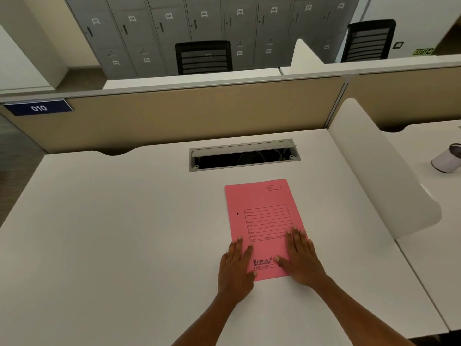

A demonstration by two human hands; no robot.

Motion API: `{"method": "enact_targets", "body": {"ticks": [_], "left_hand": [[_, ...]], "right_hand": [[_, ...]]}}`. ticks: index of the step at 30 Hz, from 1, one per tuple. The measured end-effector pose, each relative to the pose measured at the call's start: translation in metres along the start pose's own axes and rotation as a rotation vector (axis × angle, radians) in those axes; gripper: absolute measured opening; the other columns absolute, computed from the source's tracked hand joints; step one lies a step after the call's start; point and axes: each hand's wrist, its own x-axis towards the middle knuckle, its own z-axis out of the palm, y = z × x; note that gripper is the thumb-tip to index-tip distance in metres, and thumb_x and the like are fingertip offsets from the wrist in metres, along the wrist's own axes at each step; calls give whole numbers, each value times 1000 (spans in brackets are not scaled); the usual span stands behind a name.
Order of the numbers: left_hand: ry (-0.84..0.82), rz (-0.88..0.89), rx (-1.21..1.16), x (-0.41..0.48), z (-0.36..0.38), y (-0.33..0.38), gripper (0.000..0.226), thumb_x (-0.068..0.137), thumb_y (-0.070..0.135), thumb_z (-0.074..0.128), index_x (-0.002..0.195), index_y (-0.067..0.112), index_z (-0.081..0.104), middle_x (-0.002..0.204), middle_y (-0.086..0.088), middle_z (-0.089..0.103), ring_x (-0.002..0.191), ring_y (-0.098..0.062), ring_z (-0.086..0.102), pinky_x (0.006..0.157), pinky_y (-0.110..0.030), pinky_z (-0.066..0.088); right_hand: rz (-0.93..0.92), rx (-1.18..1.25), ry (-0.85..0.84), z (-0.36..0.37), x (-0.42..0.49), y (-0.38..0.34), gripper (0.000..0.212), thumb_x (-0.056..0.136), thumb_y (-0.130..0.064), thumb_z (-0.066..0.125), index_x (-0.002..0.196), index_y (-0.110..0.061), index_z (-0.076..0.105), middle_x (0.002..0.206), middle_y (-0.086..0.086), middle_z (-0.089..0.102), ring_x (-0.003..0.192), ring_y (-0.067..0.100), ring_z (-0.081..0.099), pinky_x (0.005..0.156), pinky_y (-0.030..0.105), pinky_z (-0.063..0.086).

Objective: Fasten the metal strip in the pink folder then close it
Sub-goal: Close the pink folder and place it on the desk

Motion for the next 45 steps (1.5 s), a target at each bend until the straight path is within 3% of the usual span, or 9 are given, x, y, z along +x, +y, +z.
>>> {"method": "enact_targets", "body": {"ticks": [4, 8, 13, 15, 22, 26, 34, 39, 45], "left_hand": [[189, -109, -338, -5, -9, 15, 55, 111, 31, 46, 164, 17, 38, 181, -3, 15, 158, -24, 41, 112, -35, 56], [318, -319, -652, 2, -22, 21, 53, 107, 13, 55, 160, 13, 45, 172, -9, 38, 152, -27, 50, 115, -41, 52], [349, -576, -1019, 9, -41, 11, 54, 102, 10, 56, 155, 18, 50, 127, -2, 71, 110, -19, 69, 99, -42, 61], [318, -599, -996, 8, -43, 6, 52, 101, 10, 52, 151, 20, 55, 117, 6, 72, 99, -13, 67, 90, -33, 56], [108, -407, -1155, -13, -24, 20, 45, 99, 12, 67, 142, 21, 59, 134, -3, 74, 117, -22, 73, 96, -37, 66], [38, -392, -1310, -21, -15, 27, 42, 96, 11, 69, 130, 33, 56, 122, 6, 77, 99, -19, 82, 77, -37, 70], [177, -410, -1270, -18, -18, 31, 35, 98, 19, 67, 123, 44, 60, 109, 14, 80, 89, -12, 82, 66, -30, 69], [296, -439, -1258, -16, -26, 14, 36, 97, 15, 63, 122, 40, 66, 105, 9, 82, 85, -16, 83, 63, -32, 69], [426, -450, -1363, -17, -57, -50, 34, 99, 3, 69, 126, 23, 67, 110, -8, 80, 94, -29, 82, 67, -39, 69]], "right_hand": [[3, 20, -4, 1, 1, 2, 103, 103, -72, 29, 163, -5, -22, 174, 17, -23, 163, 37, -18, 134, 51, -3], [10, 33, -10, 2, 2, 2, 104, 103, -72, 29, 161, -5, -24, 174, 18, -24, 163, 37, -19, 135, 52, -2], [22, 51, -23, 2, 2, 1, 104, 102, -73, 27, 161, -5, -25, 173, 17, -26, 162, 37, -21, 135, 51, -2], [22, 54, -26, 2, 2, 1, 104, 102, -73, 27, 160, -4, -27, 173, 17, -26, 162, 37, -21, 135, 52, -2], [21, 80, -25, 1, 2, 1, 104, 102, -73, 26, 150, -5, -36, 173, 17, -27, 162, 37, -21, 135, 52, -2], [25, 75, -23, 2, 2, 1, 105, 102, -73, 26, 150, -3, -35, 173, 17, -27, 162, 37, -20, 135, 51, -2], [58, 92, -22, 3, 4, -9, 103, 103, -71, 29, 162, -7, -27, 174, 17, -26, 163, 36, -20, 135, 53, -3], [104, 448, 118, 0, 5, -28, 120, 98, -68, 54, 162, -10, -29, 174, 13, -29, 162, 33, -24, 133, 52, -4], [176, 819, 224, -27, 16, -65, 119, 94, -45, 76, 168, -7, -9, 178, 13, 8, 165, 33, 7, 132, 54, 21]]}}
